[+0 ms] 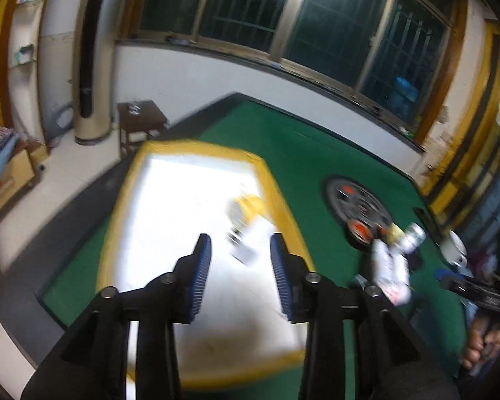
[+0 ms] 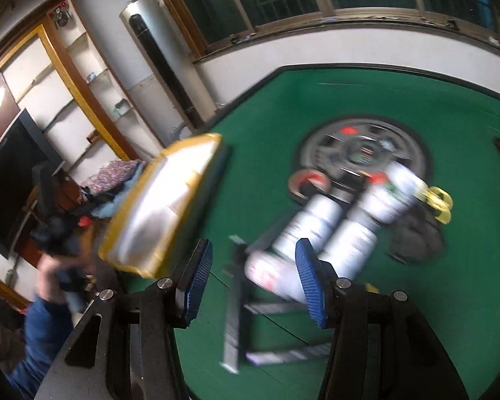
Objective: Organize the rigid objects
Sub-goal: 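Grasp a black marker with the left tool while the right tool grasps another marker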
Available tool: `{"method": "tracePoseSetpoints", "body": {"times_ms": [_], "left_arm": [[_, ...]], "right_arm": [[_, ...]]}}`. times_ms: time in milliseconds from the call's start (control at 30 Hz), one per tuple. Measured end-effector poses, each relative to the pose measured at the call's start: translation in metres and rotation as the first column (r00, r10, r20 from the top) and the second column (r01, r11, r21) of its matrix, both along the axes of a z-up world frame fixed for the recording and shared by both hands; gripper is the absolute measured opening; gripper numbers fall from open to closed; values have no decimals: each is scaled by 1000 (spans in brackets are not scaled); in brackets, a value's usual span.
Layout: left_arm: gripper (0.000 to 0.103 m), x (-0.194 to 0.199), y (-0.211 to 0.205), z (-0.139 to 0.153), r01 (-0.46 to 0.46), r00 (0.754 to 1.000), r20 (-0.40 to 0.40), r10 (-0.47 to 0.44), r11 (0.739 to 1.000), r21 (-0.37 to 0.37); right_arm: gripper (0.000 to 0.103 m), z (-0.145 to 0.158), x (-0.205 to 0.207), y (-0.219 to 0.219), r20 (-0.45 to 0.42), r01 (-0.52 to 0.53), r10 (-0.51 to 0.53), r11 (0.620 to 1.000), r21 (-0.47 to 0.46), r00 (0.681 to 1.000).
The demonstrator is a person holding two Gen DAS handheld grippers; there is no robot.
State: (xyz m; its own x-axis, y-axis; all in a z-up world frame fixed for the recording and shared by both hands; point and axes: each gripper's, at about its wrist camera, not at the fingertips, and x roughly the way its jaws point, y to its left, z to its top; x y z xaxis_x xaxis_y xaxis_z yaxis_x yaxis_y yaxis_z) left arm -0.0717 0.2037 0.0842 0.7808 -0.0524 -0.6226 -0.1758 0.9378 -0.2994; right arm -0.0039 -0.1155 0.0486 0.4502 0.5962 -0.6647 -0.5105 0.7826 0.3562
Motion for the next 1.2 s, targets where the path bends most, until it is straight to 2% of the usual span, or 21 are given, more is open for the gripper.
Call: {"method": "tracePoseSetpoints", "body": {"times_ms": [33, 100, 167, 233, 300, 367, 433, 500, 633, 733, 767, 867, 933, 1067, 1167, 1200], "left_arm": [[46, -5, -12, -2, 35, 999, -12, -36, 999, -29], [46, -13, -45, -8, 119, 992, -32, -122, 988, -94], [47, -13, -81, -11, 223, 973, -24, -229, 963, -151], [47, -4, -107, -18, 258, 959, -71, -274, 950, -178], [47, 10, -130, -28, 264, 948, -126, -292, 944, -200], [47, 26, -142, -39, 230, 947, -180, -267, 951, -206], [47, 34, -144, -47, 191, 951, -194, -240, 951, -242], [47, 43, -146, -57, 167, 944, -232, -233, 948, -269], [46, 51, -158, -72, 169, 931, -279, -236, 955, -243], [45, 51, -162, -71, 180, 943, -248, -220, 968, -174], [28, 51, -160, -71, 185, 944, -240, -224, 967, -176], [14, 45, -151, -72, 208, 939, -237, -251, 959, -191], [14, 38, -148, -73, 226, 935, -241, -262, 960, -167], [14, 25, -141, -77, 234, 932, -242, -271, 957, -170], [14, 24, -137, -77, 230, 933, -240, -268, 957, -175], [14, 25, -137, -77, 229, 933, -242, -266, 959, -169]], "right_arm": [[47, -4, -1, -11, -3, 9, -9, 1000, 2, 1000], [47, -14, 2, -37, -18, 44, -44, 999, 19, 999], [47, -25, 5, -54, -40, 79, -77, 996, 42, 996], [47, -33, 12, -67, -67, 106, -103, 993, 53, 992], [47, -36, 17, -70, -82, 112, -107, 992, 53, 991], [47, -34, 17, -73, -84, 100, -94, 993, 68, 992], [47, -31, 15, -75, -82, 90, -83, 992, 86, 993], [47, -31, 12, -80, -80, 81, -73, 992, 95, 994], [47, -35, 8, -79, -106, 67, -56, 993, 101, 993], [47, -40, 8, -73, -127, 40, -28, 995, 95, 991], [47, -40, 8, -71, -126, 33, -22, 996, 85, 992], [47, -44, 7, -63, -105, 25, -22, 999, 25, 994], [47, -49, 11, -61, -95, 30, -31, 1000, -10, 995], [47, -55, 22, -57, -91, 56, -61, 997, -58, 994], [47, -61, 19, -52, -173, -39, 33, 999, -36, 984], [47, -60, 15, -50, -178, -67, 56, 996, -57, 982]]}}
